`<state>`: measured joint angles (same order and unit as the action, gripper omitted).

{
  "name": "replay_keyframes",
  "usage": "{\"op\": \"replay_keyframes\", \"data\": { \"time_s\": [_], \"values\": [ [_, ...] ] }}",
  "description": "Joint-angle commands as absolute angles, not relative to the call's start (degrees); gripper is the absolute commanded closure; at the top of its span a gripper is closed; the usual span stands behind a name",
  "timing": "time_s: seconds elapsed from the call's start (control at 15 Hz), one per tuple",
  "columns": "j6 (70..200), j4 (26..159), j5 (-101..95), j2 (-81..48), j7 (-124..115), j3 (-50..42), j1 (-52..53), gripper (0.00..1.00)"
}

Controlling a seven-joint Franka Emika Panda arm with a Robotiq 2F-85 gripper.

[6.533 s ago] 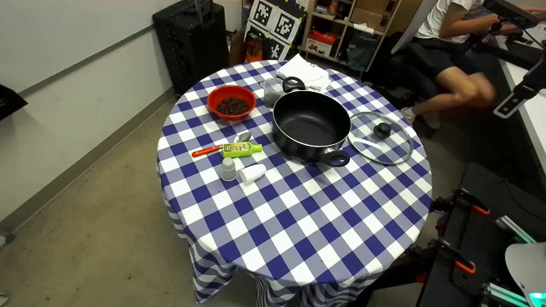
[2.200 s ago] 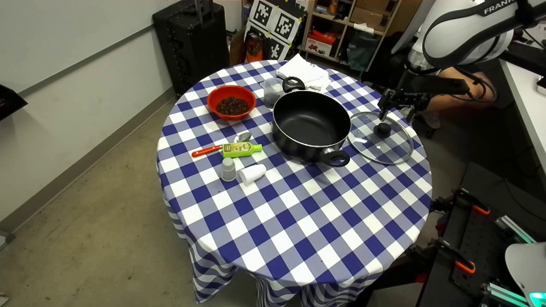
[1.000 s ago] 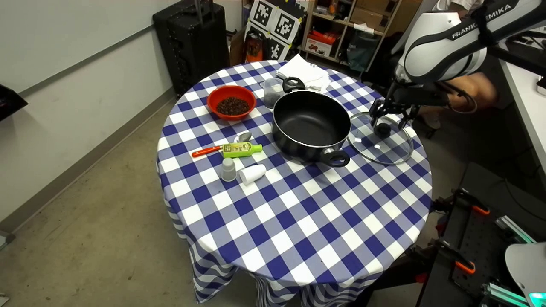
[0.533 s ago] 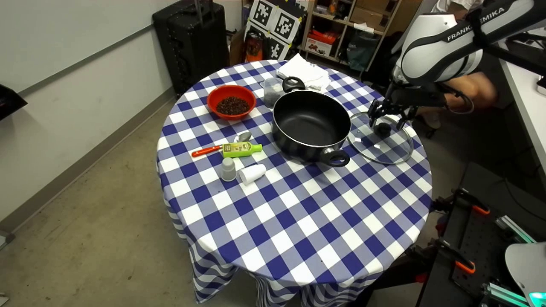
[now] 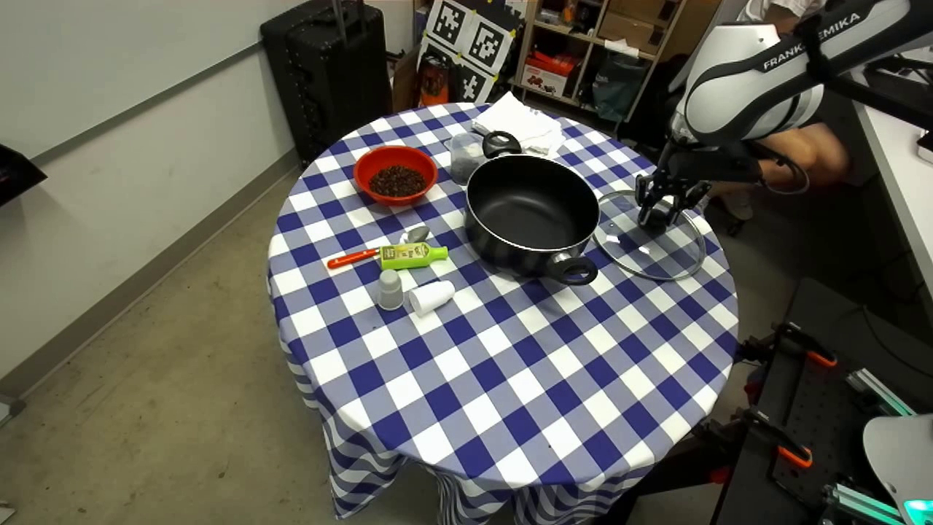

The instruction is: Pick up the glass lid from the table and put it on the pot.

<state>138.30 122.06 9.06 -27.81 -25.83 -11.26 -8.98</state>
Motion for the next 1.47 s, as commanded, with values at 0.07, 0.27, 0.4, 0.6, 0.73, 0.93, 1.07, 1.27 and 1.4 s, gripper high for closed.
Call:
{"op": "replay_keyframes", "data": {
  "time_s": [0.07, 0.27, 0.4, 0.6, 0.73, 0.93, 1.07, 1.27, 1.4],
  "values": [
    [138.39, 120.97, 10.07, -28.87, -25.67, -11.49, -8.52, 0.75],
    [138.16, 121.11, 9.80, -28.58, -25.65, -11.64, -8.44, 0.75],
    [137.58, 121.70, 9.34, -27.34, -25.45, -11.98, -8.45, 0.75],
    [137.12, 124.23, 6.93, -23.70, -26.23, -13.91, -7.77, 0.75],
    [136.77, 126.38, 4.93, -20.47, -26.52, -15.40, -7.25, 0.75],
    [135.46, 129.59, 1.02, -13.91, -26.84, -17.25, -6.60, 0.75],
    [133.28, 131.28, -1.29, -8.34, -26.04, -17.07, -6.51, 0.75],
    [128.16, 131.56, -4.82, -0.93, -25.31, -14.84, -6.26, 0.75],
    [123.45, 130.35, -6.75, 3.25, -25.65, -12.34, -5.66, 0.75]
  ]
}}
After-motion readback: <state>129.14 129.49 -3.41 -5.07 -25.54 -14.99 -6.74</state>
